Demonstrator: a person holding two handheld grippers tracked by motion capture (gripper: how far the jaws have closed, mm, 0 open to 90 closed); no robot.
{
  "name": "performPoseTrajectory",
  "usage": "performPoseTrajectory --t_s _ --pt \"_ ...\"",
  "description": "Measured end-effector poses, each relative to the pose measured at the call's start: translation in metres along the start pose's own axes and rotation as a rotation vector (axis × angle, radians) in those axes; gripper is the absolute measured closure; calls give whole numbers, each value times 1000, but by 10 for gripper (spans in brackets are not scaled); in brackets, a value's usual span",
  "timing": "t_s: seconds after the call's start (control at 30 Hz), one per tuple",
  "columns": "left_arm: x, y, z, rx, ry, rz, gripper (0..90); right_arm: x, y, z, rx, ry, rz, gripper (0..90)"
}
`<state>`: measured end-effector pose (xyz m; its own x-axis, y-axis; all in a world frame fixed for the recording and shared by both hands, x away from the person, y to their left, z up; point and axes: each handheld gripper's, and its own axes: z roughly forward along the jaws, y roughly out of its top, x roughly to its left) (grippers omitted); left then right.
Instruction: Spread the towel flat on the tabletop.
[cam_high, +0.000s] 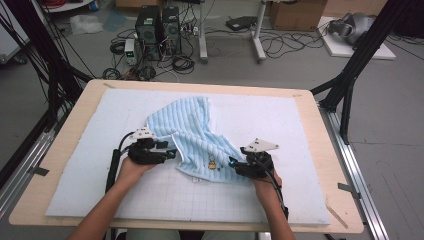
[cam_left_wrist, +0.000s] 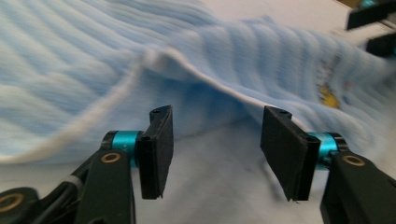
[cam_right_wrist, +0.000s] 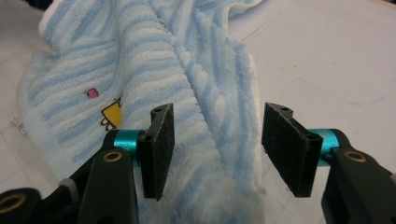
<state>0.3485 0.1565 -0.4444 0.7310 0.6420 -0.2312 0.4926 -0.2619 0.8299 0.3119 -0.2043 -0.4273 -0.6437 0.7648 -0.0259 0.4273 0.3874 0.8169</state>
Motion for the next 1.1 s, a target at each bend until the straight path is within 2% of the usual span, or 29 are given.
performPoseTrajectory --t_s 0.07,0.13,0.17,0.2,0.27,0.3,0.33,0.47,0.53,0.7,0.83,0.93,1.1 --pt "-13 -2 9 38 -21 30 460 3 -3 -5 -7 -4 5 438" --pt "-22 -2 19 85 -16 68 463 5 -5 -9 -13 -6 3 438" --pt "-28 -1 25 112 16 102 463 6 -6 -10 -15 -6 2 438" --pt "-32 0 26 110 41 129 476 8 -8 -11 -10 -4 2 438" --pt "-37 -1 25 120 90 171 591 9 -9 -13 -9 -2 -5 438" --pt "-37 -2 23 120 69 173 726 9 -10 -14 -6 -3 -3 437" --pt "-38 -3 21 122 74 169 867 9 -11 -15 -7 -2 -4 437" --pt "-36 -11 5 121 64 153 875 7 -12 -17 -10 -2 4 435" --pt "-33 -16 -6 118 59 137 875 6 -13 -17 -8 -2 9 434" --pt "-31 -28 -36 111 44 129 875 9 -12 -12 3 0 2 433" --pt "-34 -42 -52 151 32 152 875 12 -10 -9 11 5 -11 434" --pt "-39 -51 -64 158 8 152 875 15 -8 -9 0 11 -25 445" --pt "-40 -59 -77 122 0 131 859 23 -5 -5 -1 46 -51 470"
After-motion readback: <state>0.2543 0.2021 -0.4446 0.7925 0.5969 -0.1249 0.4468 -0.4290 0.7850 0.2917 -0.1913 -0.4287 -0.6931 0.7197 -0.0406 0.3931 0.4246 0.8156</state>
